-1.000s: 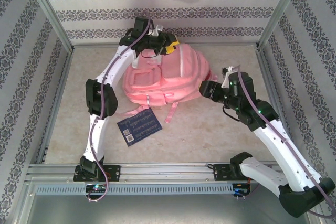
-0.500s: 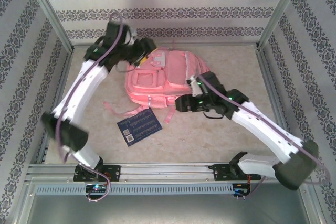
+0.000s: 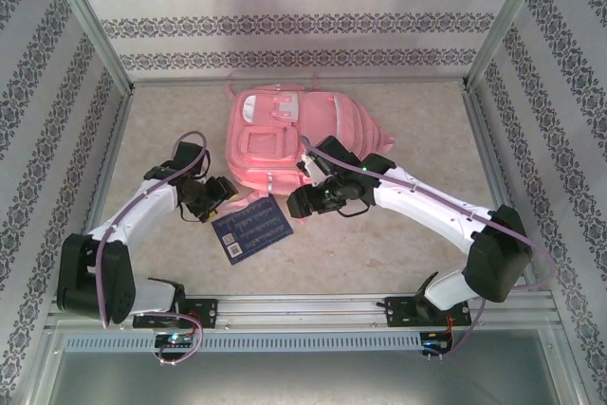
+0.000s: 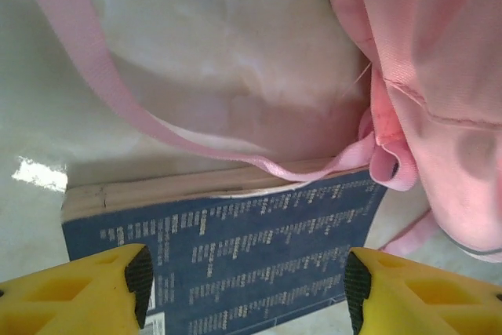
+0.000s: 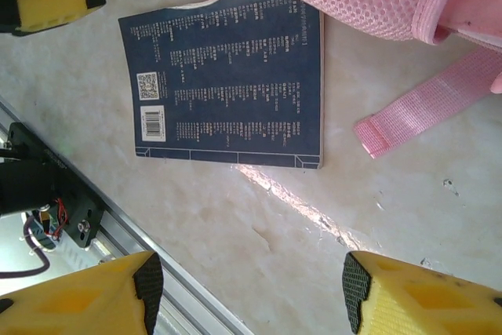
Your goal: Pack the student bag
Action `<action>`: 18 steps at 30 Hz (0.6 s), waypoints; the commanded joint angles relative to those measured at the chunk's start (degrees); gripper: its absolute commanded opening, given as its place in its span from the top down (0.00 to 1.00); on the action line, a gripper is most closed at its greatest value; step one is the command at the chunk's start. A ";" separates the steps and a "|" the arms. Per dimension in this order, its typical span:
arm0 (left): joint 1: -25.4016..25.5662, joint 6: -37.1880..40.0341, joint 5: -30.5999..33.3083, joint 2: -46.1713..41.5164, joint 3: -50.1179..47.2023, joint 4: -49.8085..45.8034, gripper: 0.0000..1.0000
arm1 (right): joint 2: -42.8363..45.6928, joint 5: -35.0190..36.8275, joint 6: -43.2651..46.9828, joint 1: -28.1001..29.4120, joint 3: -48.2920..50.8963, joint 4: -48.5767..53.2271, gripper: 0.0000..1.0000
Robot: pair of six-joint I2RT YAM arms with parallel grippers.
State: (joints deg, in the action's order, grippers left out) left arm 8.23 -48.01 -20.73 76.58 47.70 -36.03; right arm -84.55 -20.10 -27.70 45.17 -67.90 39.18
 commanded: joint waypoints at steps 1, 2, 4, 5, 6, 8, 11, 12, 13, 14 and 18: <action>-0.43 8.16 1.50 2.65 0.58 3.80 0.35 | 2.98 -0.08 -1.15 0.47 1.80 1.54 0.36; -0.41 9.47 2.73 3.58 0.54 3.56 0.34 | 3.60 -0.10 -1.49 0.45 2.55 1.30 0.36; -0.41 11.86 3.75 4.84 0.53 3.99 0.34 | 4.69 0.05 -2.46 0.50 3.89 0.71 0.36; -0.41 12.51 4.03 5.59 0.68 4.12 0.34 | 5.24 0.06 -3.05 0.46 4.85 0.26 0.36; -0.41 12.99 3.73 6.50 0.64 4.57 0.34 | 5.83 0.14 -3.52 0.45 5.73 -0.09 0.36; -0.41 13.42 2.82 8.01 0.68 5.80 0.34 | 6.73 0.19 -4.45 0.50 7.40 -0.74 0.36; -0.40 14.02 1.39 10.15 0.23 7.73 0.34 | 7.89 0.08 -5.63 0.58 9.79 -1.70 0.36; -0.32 14.38 1.31 10.75 -0.05 8.15 0.35 | 8.34 0.06 -6.01 0.53 10.58 -2.03 0.36; -0.32 14.79 1.02 11.15 -0.13 8.24 0.34 | 8.60 0.05 -6.34 0.54 11.20 -2.29 0.36; -0.32 15.36 0.21 11.49 -0.26 8.33 0.35 | 8.98 0.06 -6.65 0.54 11.96 -2.50 0.36; 0.09 15.75 -4.38 10.69 -2.42 9.00 0.35 | 9.76 0.58 -7.40 0.54 14.29 -3.52 0.35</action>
State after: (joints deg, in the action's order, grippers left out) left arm 8.19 -34.57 -21.28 87.81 46.96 -28.75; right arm -76.16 -20.05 -33.36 45.17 -55.16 37.23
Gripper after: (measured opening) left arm 0.653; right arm 0.644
